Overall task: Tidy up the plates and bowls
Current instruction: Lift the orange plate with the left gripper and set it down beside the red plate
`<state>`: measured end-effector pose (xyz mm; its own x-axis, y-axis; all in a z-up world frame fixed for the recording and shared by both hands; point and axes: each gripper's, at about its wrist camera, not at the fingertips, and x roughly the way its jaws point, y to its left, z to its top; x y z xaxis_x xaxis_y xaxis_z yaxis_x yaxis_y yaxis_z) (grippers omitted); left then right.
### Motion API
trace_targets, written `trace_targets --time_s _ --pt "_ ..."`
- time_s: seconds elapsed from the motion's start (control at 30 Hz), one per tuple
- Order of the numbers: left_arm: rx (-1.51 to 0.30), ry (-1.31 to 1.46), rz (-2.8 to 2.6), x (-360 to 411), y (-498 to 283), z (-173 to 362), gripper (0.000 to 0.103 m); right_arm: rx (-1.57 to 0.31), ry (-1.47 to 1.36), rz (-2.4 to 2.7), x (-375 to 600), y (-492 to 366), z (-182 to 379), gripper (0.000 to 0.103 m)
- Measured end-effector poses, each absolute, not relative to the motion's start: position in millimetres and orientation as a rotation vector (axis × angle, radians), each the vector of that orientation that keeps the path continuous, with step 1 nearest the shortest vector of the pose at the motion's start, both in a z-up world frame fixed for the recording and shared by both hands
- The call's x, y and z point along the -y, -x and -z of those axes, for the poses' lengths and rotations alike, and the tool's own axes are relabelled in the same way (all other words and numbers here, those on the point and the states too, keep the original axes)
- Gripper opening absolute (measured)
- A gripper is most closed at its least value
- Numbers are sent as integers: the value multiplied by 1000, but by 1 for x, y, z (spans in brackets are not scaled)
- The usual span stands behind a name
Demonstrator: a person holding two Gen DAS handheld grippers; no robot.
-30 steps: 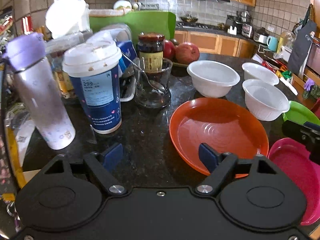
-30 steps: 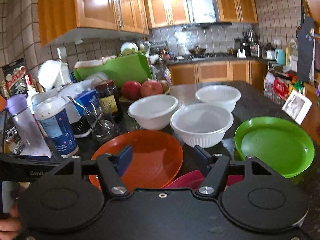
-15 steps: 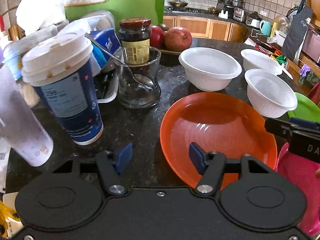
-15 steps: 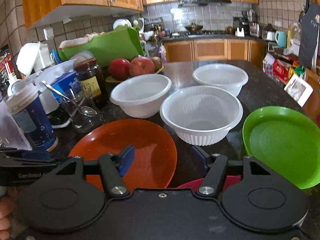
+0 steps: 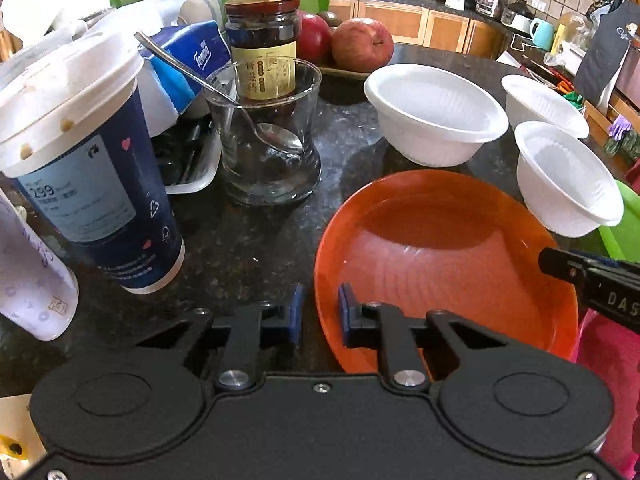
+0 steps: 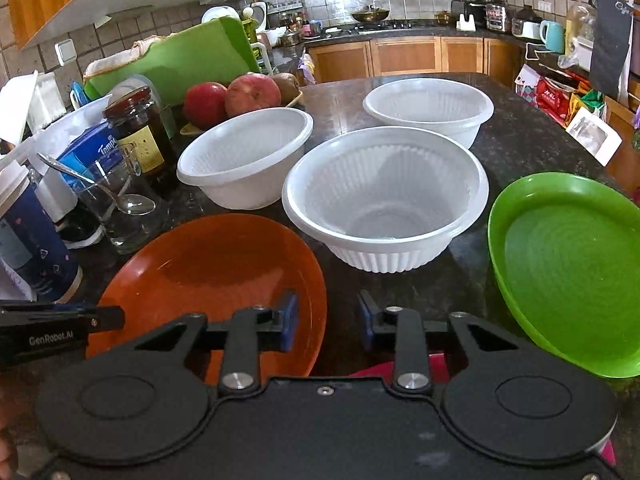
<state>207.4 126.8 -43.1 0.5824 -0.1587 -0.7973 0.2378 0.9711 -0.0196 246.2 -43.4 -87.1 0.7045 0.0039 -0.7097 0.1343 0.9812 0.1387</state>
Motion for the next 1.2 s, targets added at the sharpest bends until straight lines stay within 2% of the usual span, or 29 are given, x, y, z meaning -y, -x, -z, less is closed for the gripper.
trace_targets --time_s 0.1,0.27,0.57,0.67,0.8,1.2 --pt "-926 -87 231 -127 -210 43 24 -789 -195 74 44 -248 87 31" --pt "-927 -97 234 -124 -212 43 24 -791 -192 56 43 -250 88 20" --pt "-911 -130 219 -129 -195 42 24 -790 -130 13 22 -239 88 20" --pt "-909 -110 210 -138 -190 42 23 -786 -110 8 15 -233 88 15" --pt "-909 -82 199 -153 -182 42 16 -785 -98 3 11 -224 87 8" --pt "-917 -48 179 -175 -152 37 13 -756 -104 -47 -1 -191 74 7"
